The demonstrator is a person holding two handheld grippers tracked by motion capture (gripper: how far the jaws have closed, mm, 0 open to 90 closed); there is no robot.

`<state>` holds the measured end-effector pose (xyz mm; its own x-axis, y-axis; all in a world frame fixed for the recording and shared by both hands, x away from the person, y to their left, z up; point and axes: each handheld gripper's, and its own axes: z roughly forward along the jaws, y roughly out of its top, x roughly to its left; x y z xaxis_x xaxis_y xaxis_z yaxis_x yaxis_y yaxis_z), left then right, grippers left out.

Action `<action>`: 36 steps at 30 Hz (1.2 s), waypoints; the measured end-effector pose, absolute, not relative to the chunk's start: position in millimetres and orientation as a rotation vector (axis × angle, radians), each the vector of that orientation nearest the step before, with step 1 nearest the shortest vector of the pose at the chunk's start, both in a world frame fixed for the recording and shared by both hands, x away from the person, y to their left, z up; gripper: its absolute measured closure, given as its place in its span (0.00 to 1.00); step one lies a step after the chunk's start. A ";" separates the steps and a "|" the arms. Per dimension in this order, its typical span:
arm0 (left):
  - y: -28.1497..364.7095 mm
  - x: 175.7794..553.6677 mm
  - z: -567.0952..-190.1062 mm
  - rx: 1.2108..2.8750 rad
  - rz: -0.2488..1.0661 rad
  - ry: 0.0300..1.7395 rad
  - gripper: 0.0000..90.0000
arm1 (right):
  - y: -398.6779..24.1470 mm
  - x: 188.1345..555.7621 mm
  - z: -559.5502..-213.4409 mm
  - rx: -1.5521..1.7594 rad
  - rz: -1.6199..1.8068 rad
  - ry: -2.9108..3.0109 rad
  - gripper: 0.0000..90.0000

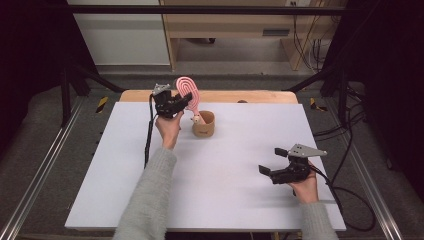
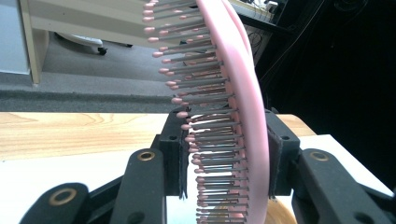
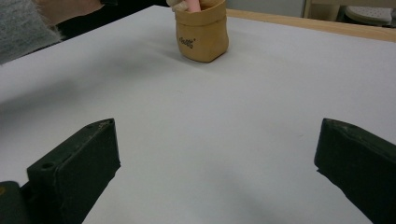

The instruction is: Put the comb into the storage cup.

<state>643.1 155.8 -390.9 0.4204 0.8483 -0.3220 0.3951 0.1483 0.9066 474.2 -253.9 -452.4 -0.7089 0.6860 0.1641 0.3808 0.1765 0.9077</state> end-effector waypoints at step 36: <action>178.3 616.4 -375.4 1.502 0.554 1.092 0.19 | -253.1 474.0 -452.0 1.022 1.540 2.172 0.00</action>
